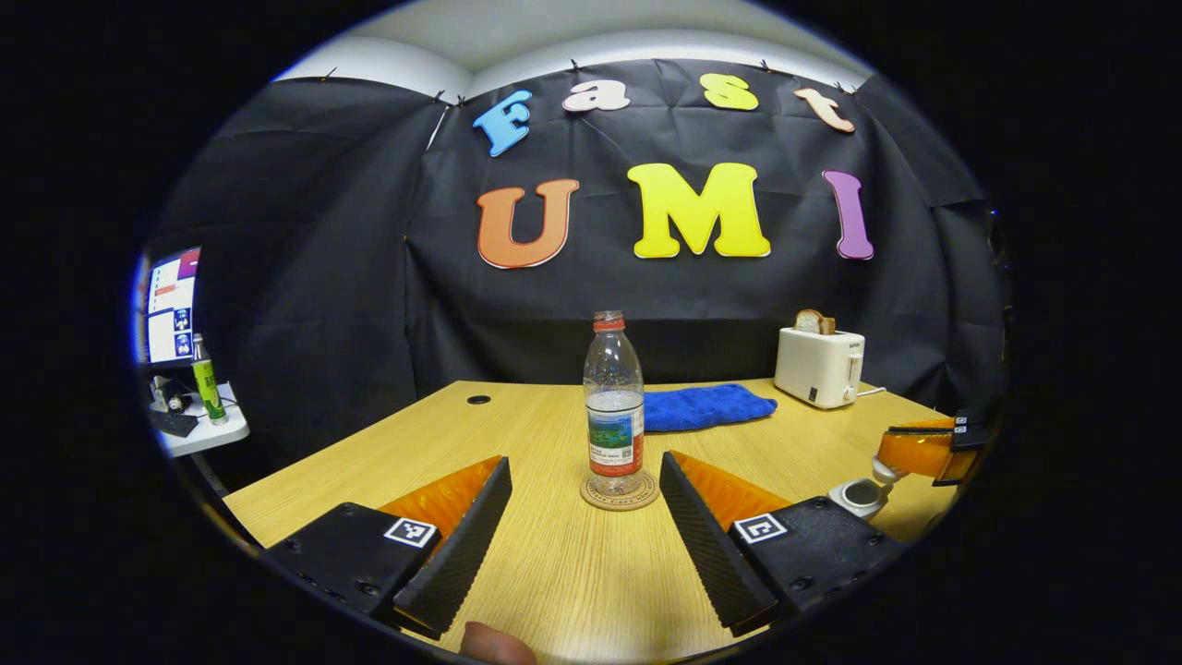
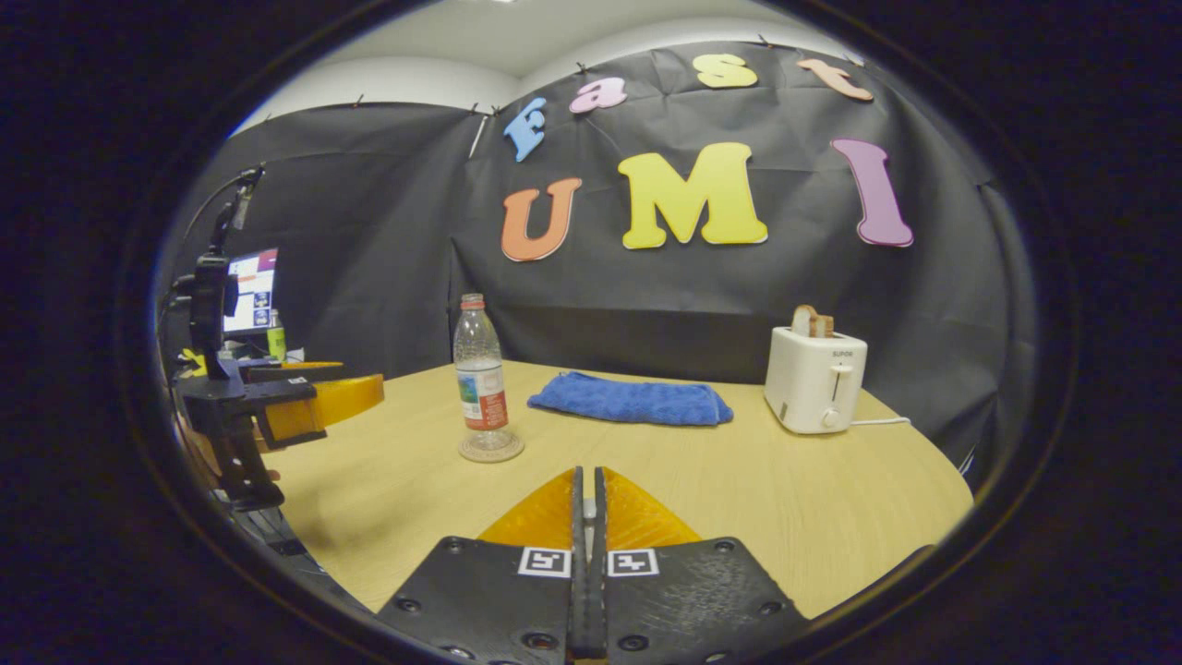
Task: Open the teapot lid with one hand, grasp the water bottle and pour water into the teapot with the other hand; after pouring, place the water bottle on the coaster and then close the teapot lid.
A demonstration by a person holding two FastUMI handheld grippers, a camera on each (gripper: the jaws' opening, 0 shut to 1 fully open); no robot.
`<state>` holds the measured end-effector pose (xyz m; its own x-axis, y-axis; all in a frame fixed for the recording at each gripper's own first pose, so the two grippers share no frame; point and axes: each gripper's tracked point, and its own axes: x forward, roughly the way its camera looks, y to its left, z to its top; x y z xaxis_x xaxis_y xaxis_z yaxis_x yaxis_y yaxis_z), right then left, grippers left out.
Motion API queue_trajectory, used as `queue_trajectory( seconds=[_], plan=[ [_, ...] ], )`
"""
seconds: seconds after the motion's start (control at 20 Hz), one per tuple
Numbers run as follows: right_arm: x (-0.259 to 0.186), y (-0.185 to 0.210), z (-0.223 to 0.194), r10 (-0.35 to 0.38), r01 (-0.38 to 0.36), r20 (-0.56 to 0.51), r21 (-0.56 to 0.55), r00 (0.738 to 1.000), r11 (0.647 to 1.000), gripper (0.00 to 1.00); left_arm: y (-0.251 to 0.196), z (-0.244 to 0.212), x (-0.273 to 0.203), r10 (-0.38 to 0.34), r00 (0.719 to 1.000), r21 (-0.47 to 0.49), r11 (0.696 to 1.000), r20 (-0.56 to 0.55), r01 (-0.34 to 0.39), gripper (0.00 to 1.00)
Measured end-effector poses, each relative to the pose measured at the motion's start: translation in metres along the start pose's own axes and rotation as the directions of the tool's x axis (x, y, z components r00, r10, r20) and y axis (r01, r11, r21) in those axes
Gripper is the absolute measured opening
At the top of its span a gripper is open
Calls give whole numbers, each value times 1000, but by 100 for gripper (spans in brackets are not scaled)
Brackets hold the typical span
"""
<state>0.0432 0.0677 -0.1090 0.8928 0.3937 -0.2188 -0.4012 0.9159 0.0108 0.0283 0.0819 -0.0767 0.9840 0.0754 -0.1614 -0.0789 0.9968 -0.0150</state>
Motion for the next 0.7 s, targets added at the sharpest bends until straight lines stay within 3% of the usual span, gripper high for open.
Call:
queue_trajectory(
  seconds=[0.25, 0.7],
  plan=[
    [9, 13, -9, 25, -25, -12, -4, 1000, 1000, 0, 7, 0, -15, 22, 1000, -21, 1000, 6, -22, 100],
    [14, 8, -23, 5, -5, -31, 8, 1000, 1000, 0, 8, 9, -25, 22, 999, -20, 1000, 27, -21, 100]
  ],
)
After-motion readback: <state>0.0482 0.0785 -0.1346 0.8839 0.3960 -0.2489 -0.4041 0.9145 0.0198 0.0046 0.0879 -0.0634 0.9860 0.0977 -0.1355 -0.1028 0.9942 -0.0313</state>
